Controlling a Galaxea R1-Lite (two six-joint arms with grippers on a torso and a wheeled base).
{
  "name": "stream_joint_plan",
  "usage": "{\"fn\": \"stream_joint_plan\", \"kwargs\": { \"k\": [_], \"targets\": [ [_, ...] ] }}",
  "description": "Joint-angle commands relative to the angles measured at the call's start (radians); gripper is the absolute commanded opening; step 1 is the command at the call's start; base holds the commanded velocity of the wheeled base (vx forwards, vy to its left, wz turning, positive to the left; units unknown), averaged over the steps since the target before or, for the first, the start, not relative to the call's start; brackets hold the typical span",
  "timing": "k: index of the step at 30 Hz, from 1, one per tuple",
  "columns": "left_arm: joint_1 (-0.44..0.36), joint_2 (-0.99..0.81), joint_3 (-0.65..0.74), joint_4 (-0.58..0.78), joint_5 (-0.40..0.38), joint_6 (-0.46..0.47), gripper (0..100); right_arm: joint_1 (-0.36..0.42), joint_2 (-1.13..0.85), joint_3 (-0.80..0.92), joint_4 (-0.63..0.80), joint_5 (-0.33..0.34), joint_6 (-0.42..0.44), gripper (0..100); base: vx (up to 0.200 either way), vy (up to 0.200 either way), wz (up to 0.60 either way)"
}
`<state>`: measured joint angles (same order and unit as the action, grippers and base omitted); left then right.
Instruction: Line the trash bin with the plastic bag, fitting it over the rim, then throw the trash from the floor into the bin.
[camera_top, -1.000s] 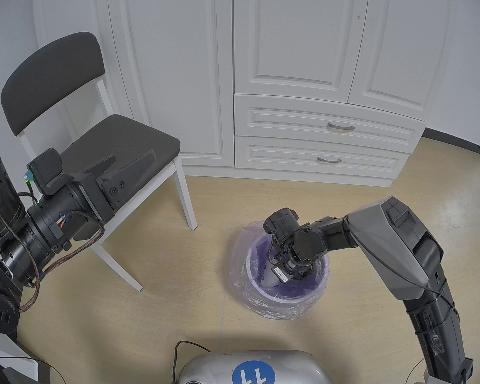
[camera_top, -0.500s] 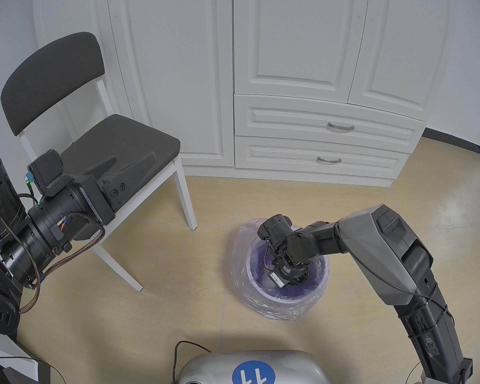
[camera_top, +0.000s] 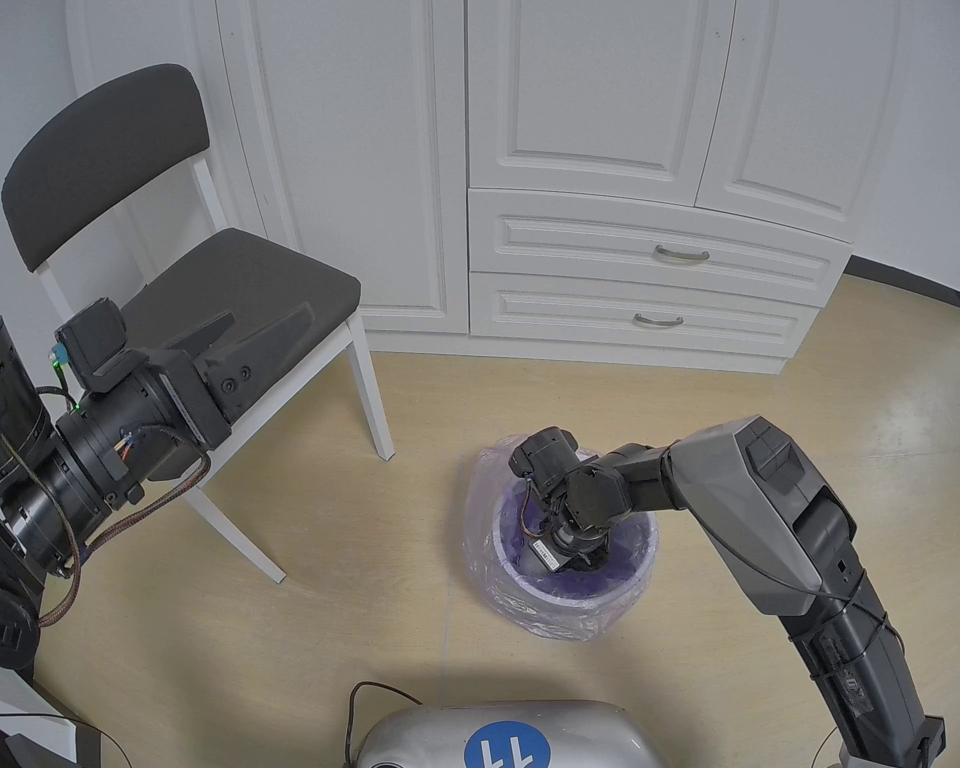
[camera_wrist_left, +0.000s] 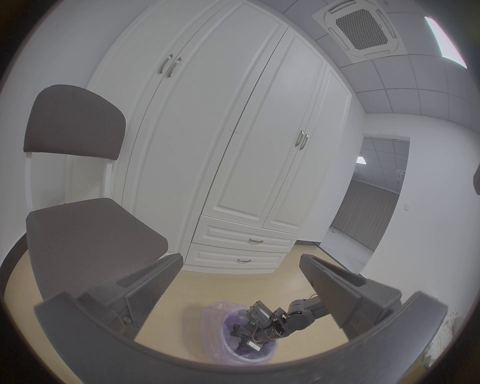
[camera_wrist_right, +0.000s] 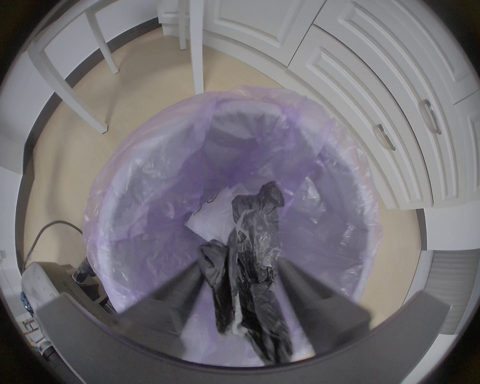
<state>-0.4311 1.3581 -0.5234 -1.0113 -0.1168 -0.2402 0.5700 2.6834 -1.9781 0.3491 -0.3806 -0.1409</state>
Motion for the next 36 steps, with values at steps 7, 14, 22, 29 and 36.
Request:
{"fn": "stream_joint_plan", "kwargs": {
  "k": [7, 14, 22, 29, 36],
  "targets": [
    [-0.002, 0.003, 0.003, -0.001, 0.0, -0.001, 100, -0.012, -0.066, -0.001, -0.001, 0.0, 0.015, 100, 0.0, 0.0, 0.0],
    [-0.011, 0.004, 0.005, 0.007, 0.0, 0.001, 100, -0.015, -0.203, 0.096, 0.001, 0.002, 0.03, 100, 0.0, 0.0, 0.0],
    [-0.054, 0.104, 0.051, 0.013, -0.009, 0.002, 100, -0.059, -0.465, 0.41, -0.084, 0.0, 0.033, 100, 0.0, 0.0, 0.0],
    [-0.051, 0.237, 0.034, 0.013, -0.004, 0.004, 100, -0.107, -0.625, 0.717, -0.352, 0.002, 0.037, 100, 0.0, 0.0, 0.0],
    [0.009, 0.691, -0.268, 0.117, -0.001, 0.116, 100, -0.171, -0.892, 1.162, -0.664, 0.003, 0.135, 100, 0.0, 0.0, 0.0]
  ]
}}
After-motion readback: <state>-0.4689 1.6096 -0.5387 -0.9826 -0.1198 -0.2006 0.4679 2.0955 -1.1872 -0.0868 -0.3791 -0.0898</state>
